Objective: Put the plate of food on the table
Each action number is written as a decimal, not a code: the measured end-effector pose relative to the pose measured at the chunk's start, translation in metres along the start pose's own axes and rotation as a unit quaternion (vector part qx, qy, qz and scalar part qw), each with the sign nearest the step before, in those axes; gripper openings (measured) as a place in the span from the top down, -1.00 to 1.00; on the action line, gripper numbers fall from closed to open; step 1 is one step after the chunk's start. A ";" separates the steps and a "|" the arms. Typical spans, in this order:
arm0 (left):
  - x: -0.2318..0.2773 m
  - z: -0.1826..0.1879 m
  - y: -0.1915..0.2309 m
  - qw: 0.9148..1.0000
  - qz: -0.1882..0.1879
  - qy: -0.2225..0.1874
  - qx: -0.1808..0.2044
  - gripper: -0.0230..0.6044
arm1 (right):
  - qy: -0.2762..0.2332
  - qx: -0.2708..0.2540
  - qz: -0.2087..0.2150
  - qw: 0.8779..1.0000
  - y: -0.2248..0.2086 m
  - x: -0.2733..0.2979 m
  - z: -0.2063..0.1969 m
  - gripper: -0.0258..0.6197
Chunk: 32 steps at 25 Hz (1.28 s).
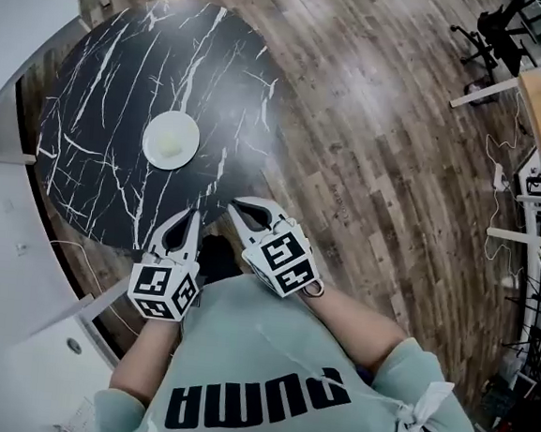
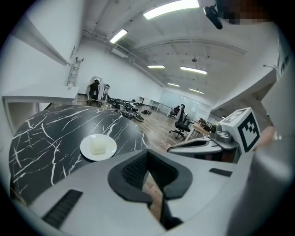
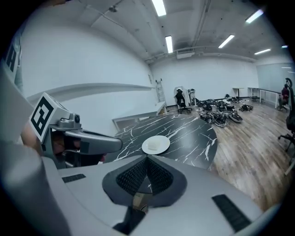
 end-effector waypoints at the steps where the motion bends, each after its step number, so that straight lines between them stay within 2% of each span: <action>1: -0.001 -0.003 -0.022 1.000 0.012 -0.009 -0.003 0.91 | -0.004 -0.011 0.008 1.000 -0.003 -0.020 -0.007 0.89; 5: -0.009 -0.018 -0.107 0.995 0.060 -0.047 -0.061 0.91 | -0.011 -0.054 0.030 0.998 -0.018 -0.091 -0.030 0.89; 6: -0.015 -0.021 -0.127 0.995 0.066 -0.049 -0.060 0.91 | -0.014 -0.060 0.034 0.998 -0.020 -0.108 -0.035 0.89; 10: -0.037 -0.019 -0.188 0.994 0.095 -0.053 0.000 0.91 | -0.040 -0.083 0.046 0.995 -0.023 -0.171 -0.047 0.89; 12: -0.048 -0.019 -0.210 0.992 0.111 -0.064 0.018 0.91 | -0.056 -0.097 0.049 0.993 -0.023 -0.195 -0.050 0.89; 18: -0.091 -0.040 -0.239 0.985 0.156 -0.076 0.023 0.91 | -0.085 -0.096 0.064 0.990 -0.002 -0.236 -0.067 0.89; 24: -0.147 -0.055 -0.271 0.977 0.178 -0.094 0.068 0.91 | -0.091 -0.116 0.079 0.986 0.042 -0.259 -0.082 0.89; 28: -0.198 -0.097 -0.288 0.975 0.193 -0.100 0.042 0.91 | -0.075 -0.133 0.080 0.985 0.088 -0.281 -0.111 0.89; 32: -0.233 -0.143 -0.296 0.977 0.186 -0.107 0.007 0.91 | -0.067 -0.148 0.071 0.984 0.130 -0.300 -0.142 0.89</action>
Point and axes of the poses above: the fingertips, and each gripper's own axes: x forward along the fingers, y to its left, z out of its top, the point moved 6 cm from there along -x, backward along the fingers, and after that the axes turned 7 degrees about x, right-handed, at the moved point
